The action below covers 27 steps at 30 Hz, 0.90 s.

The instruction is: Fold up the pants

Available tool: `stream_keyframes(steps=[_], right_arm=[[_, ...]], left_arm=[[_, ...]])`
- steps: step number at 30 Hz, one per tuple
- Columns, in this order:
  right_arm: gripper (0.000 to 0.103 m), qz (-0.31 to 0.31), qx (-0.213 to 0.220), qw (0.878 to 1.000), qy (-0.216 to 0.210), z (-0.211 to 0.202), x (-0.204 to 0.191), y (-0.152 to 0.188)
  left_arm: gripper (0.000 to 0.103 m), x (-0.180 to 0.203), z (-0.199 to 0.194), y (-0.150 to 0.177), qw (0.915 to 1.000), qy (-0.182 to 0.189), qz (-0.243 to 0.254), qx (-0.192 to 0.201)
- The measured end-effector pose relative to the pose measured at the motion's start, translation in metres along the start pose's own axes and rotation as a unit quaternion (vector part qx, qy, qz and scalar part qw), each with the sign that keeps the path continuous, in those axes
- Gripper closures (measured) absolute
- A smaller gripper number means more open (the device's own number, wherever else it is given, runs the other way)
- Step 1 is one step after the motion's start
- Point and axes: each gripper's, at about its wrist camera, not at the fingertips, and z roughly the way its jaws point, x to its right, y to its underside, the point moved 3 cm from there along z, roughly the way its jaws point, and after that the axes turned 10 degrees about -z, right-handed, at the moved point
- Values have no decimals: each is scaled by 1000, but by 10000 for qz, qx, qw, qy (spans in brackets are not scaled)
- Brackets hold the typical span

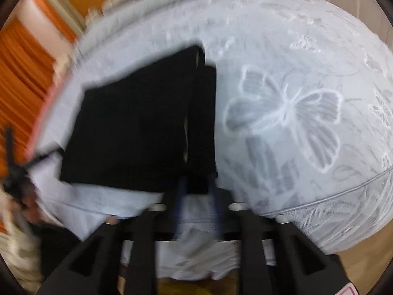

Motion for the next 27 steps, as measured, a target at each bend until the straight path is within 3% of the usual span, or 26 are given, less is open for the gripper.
stream_keyframes(steps=[1, 4, 7, 10, 12, 13, 15, 17, 18, 19, 20, 22, 27], right_arm=[[8, 193, 198, 9996, -18, -10, 6, -3], [7, 474, 449, 9964, -534, -23, 9, -15], [6, 652, 308, 9933, -905, -10, 11, -27], [6, 824, -384, 9926, -807, 29, 11, -29], [6, 926, -716, 9868, -1122, 51, 1, -24], [5, 977, -810, 9838, -1270, 59, -4, -22], [5, 842, -777, 9874, -1095, 66, -12, -25], [14, 746, -645, 9903, -977, 67, -17, -27], [35, 697, -595, 9914, -933, 68, -19, -29], [53, 719, -564, 9904, -1041, 68, -19, -31], [58, 845, -478, 9887, -1139, 67, -18, -34], [65, 837, -333, 9896, -1121, 58, -20, -33], [67, 657, -2, 9889, -1332, 21, -41, -24]], left_arm=[[8, -2, 1, 3, 9992, 313, -152, -220], [7, -5, 13, 13, 9879, 1090, -590, -933], [7, -8, 34, 21, 9720, 1451, -1003, -1551], [5, -7, 41, 19, 9705, 1446, -1152, -1547], [5, 3, 41, 17, 9696, 1578, -1066, -1534], [5, 8, 44, 18, 9674, 1671, -1029, -1602], [5, 20, 50, 20, 9664, 1733, -931, -1654], [6, 32, 53, 20, 9645, 1842, -798, -1718], [12, 36, 54, 19, 9661, 1781, -789, -1691], [28, 40, 53, 18, 9695, 1685, -768, -1603], [38, 42, 51, 16, 9703, 1713, -714, -1549], [66, 43, 41, 10, 9699, 1799, -796, -1436], [75, 30, 3, 11, 9677, 2046, -874, -1188]])
